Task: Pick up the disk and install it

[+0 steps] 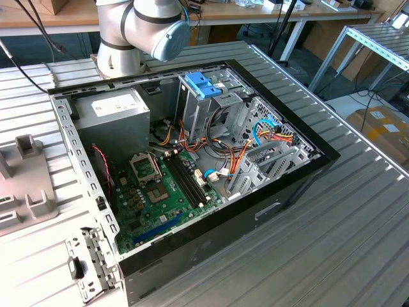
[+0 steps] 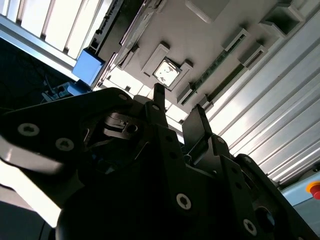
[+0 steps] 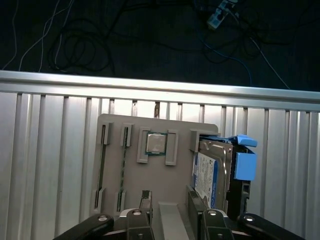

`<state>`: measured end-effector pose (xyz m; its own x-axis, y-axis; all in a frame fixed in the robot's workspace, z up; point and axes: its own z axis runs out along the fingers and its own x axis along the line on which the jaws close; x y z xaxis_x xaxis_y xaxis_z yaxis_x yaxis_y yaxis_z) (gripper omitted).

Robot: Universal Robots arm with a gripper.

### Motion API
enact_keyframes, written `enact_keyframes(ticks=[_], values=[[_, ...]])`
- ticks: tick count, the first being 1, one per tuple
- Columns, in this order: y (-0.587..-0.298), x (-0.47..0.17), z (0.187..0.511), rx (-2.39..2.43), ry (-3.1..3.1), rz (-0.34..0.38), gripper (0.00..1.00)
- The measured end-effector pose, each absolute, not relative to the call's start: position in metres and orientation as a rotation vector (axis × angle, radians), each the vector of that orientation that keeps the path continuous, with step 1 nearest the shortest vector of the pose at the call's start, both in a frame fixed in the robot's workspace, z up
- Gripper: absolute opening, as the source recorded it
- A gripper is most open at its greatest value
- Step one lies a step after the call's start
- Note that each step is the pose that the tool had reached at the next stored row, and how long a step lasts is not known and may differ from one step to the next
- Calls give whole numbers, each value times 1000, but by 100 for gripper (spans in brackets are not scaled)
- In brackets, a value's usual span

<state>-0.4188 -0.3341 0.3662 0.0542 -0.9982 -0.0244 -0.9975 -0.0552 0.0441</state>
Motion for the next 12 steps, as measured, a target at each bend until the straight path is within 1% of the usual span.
enact_keyframes(ticks=[12], values=[[-330,-419,364,2270,-2149,-75,42]])
